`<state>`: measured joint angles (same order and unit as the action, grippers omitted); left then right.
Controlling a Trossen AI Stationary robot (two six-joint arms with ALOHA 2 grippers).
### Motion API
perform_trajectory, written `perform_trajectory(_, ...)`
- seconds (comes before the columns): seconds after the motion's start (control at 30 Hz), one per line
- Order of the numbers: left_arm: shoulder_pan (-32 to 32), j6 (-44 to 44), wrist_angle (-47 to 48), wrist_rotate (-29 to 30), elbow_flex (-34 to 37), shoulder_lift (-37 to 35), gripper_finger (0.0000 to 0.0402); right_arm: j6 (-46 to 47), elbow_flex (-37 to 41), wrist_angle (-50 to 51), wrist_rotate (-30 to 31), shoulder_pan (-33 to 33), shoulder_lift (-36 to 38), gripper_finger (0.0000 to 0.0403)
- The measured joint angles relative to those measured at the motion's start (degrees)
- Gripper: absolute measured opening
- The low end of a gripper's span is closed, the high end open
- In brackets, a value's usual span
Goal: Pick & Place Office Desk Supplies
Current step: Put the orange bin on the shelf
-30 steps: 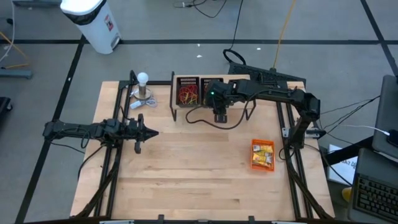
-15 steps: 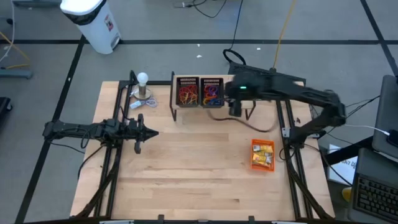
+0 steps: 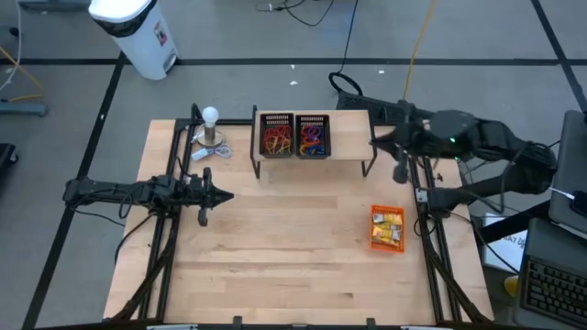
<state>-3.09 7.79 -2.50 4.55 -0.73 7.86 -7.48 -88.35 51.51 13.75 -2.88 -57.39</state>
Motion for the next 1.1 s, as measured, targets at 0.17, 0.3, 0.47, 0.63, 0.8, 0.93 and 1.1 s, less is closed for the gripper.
perform_trajectory(0.17,0.0,0.0,-0.1,0.0,0.0,0.0,0.0019,3.2,16.4,-13.3,-0.3,4.0,11.9,0.0002)
perform_trajectory(0.3,0.0,-0.2,-0.1,0.1,0.0,0.0,0.0019,5.8,28.8,-23.3,-0.5,8.0,19.7,0.0001)
perform_trajectory(0.47,0.0,-0.3,-0.2,0.8,0.0,0.0,0.0019,7.5,41.4,-33.7,0.4,12.9,26.1,0.0000)
perform_trajectory(0.63,0.0,-0.2,0.3,1.0,0.0,0.0,0.0019,10.7,52.5,-38.8,5.1,17.3,33.0,0.0000)
perform_trajectory(0.8,0.0,-0.3,0.7,1.1,-0.1,0.0,0.0019,12.1,62.3,-47.8,5.8,20.3,39.0,0.0000)
perform_trajectory(0.93,0.0,-0.2,0.8,1.3,-0.1,0.0,0.0019,13.9,67.4,-50.8,7.5,22.0,40.9,0.0000)
perform_trajectory(1.1,0.0,-0.2,0.9,1.4,-0.1,0.0,0.0019,17.7,70.7,-51.2,6.5,23.6,41.0,0.0000)
